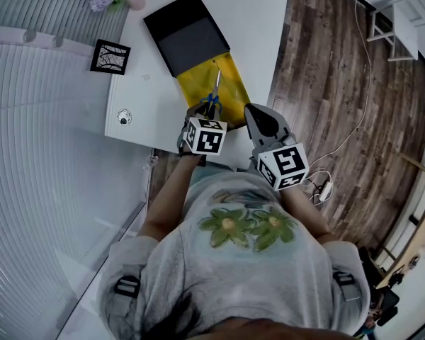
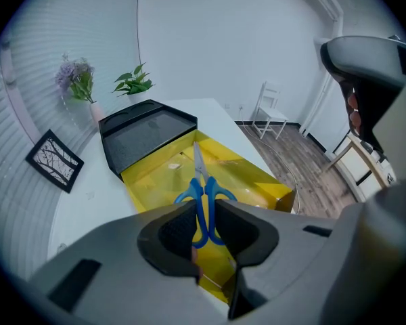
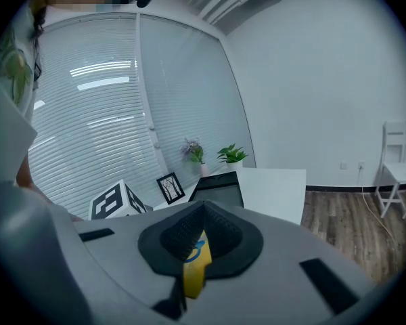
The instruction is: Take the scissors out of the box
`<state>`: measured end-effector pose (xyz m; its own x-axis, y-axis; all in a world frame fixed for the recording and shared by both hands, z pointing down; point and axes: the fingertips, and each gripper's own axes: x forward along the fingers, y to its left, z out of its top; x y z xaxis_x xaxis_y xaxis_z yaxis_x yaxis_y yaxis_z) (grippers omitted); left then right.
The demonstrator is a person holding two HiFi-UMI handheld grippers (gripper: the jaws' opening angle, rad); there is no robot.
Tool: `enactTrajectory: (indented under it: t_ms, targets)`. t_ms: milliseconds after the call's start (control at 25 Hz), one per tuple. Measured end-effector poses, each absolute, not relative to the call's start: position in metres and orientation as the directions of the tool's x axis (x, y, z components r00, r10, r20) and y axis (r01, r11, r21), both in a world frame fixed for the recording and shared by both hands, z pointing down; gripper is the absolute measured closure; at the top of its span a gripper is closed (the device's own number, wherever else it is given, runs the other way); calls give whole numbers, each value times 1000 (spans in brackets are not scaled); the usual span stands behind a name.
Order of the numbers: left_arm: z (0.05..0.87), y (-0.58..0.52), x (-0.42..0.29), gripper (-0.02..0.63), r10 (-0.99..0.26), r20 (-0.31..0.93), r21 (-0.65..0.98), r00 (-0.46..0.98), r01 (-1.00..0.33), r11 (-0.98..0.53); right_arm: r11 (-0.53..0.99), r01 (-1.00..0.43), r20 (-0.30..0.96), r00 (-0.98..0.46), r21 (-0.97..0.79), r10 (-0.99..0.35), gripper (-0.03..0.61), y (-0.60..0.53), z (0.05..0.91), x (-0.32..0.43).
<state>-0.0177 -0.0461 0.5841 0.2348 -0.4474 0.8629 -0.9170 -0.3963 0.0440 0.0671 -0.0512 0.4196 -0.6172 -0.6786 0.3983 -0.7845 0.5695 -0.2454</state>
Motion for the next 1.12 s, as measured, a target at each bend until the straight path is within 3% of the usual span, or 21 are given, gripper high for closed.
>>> enactTrajectory:
  t_ms: [1120]
  targets:
    - [502,-52,-28,523,-596,750,47,289,-921,-387,584,-787,396,-610,-201,-686,572,-45,411,67]
